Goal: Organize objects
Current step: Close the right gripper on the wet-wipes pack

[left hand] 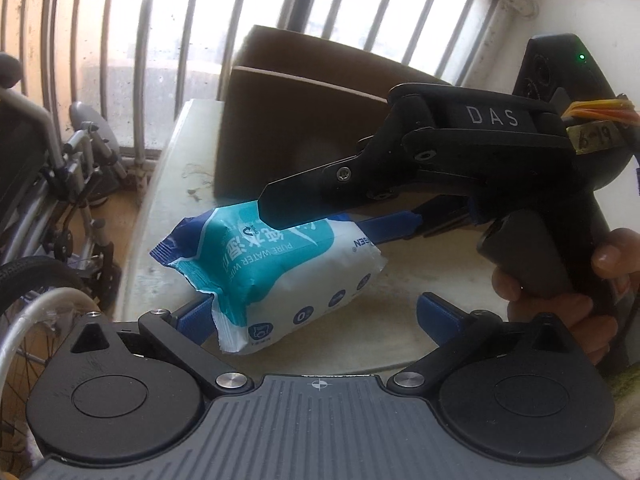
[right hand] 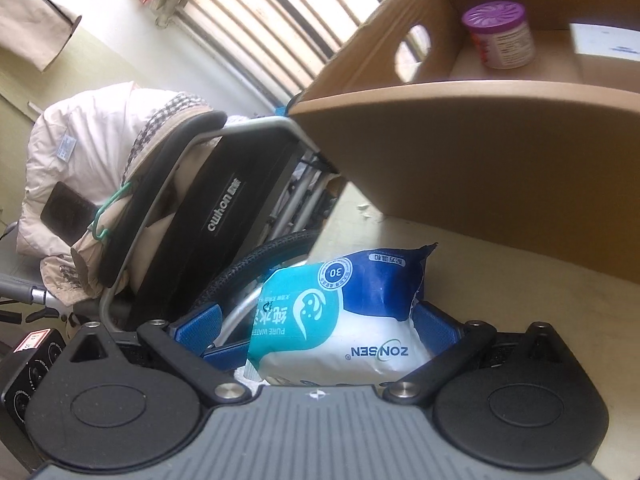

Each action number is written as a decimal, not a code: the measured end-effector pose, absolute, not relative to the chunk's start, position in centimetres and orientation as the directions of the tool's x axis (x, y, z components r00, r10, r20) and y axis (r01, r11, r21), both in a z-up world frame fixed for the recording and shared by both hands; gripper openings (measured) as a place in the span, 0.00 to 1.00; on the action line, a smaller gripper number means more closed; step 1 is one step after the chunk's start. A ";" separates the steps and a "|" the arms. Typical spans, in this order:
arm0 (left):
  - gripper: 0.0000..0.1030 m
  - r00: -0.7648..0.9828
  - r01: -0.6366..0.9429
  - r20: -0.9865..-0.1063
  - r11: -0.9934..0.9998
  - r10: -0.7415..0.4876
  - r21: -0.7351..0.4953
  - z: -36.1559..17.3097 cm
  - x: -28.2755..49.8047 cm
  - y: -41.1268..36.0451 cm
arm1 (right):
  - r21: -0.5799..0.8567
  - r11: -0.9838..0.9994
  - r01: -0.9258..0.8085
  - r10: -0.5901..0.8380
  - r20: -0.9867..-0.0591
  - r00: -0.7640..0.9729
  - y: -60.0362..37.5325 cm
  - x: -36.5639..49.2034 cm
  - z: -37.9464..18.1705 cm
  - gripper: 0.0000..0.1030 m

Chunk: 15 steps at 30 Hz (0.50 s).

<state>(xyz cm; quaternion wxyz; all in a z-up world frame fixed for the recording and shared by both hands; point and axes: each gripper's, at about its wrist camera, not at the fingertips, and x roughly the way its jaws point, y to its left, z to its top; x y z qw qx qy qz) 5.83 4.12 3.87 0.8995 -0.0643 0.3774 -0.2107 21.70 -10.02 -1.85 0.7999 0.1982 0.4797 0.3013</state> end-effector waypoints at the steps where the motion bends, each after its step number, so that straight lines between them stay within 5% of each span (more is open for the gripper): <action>1: 1.00 0.615 0.351 -0.653 0.895 -0.442 -0.275 3.9 5.9 3.4 | 0.604 0.747 -0.279 0.664 -0.648 0.373 -10.9 21.3 -1.8 1.00; 10: 1.00 0.497 0.543 -0.656 0.793 -0.568 -0.275 3.5 6.2 -3.3 | 0.577 0.805 -0.137 0.555 -0.652 0.517 -18.8 18.0 -1.7 1.00; 15: 1.00 0.538 0.535 -0.675 0.823 -0.505 -0.190 3.0 5.9 -4.1 | 0.612 0.785 -0.099 0.551 -0.615 0.564 -21.3 16.9 -2.3 1.00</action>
